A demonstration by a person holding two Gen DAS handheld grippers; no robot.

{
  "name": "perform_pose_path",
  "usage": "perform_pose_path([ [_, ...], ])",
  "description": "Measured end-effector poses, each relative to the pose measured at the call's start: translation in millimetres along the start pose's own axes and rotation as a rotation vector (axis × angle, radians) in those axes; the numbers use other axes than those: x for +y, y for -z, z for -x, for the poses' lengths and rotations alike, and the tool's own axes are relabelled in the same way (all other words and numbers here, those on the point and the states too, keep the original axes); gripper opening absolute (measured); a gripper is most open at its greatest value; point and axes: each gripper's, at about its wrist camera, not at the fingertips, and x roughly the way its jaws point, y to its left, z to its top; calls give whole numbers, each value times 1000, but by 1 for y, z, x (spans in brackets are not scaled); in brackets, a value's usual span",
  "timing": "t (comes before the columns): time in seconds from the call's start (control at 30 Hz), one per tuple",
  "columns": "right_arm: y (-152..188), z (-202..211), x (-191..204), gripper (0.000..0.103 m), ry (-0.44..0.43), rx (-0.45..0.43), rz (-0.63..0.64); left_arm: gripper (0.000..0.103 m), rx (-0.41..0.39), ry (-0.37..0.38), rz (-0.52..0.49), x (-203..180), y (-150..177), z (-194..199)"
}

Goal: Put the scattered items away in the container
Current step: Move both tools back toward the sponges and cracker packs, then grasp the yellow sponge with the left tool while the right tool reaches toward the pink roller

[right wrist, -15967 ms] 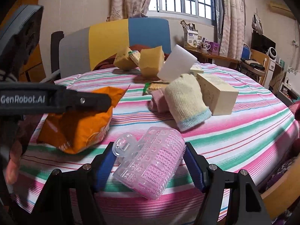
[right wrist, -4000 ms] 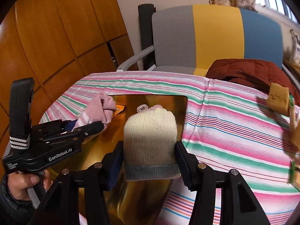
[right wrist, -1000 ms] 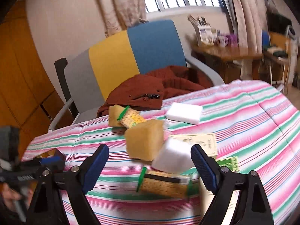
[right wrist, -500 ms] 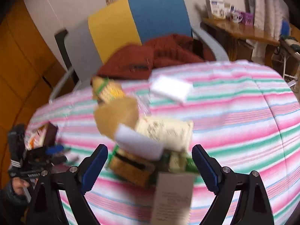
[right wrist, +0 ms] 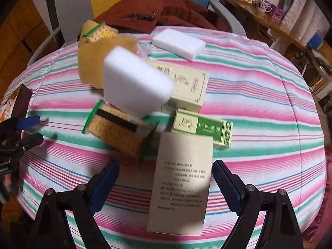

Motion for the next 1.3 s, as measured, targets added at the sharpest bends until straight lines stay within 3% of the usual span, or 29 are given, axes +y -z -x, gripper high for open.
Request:
perform_pose_path([
  [0.2,-2,7,-10,92,-22,-29,-37,60,-11,35,-55,-17,-16,-8],
  [0.4,-2,3,1,92,-5,-6,6,64,-59,99,-2,-22,-54,-3],
  [0.57,-1,-2,10,91,7,17,48,82,-130,118,24,-36,-90,2],
  [0.7,-1,-4,8,90,13,28,44,82,-135,76,15,-49,-113,-9],
  [0.83,0,-7,6,86,21,43,41,82,-119,-58,-38,-59,-125,-31],
  [0.9,-1,-7,4,82,22,44,34,82,-106,-76,-33,-58,-129,-40],
  [1.0,-1,-8,1,77,25,52,26,78,-85,-84,-28,-55,-130,-53],
  [1.17,0,-13,1,71,37,81,28,60,-56,-46,-3,-44,-126,-65],
  [1.27,0,-13,1,60,42,84,29,57,-84,-46,-31,-48,-124,-64],
  [1.3,0,-13,1,52,46,86,31,56,-90,-48,-42,-49,-123,-63],
])
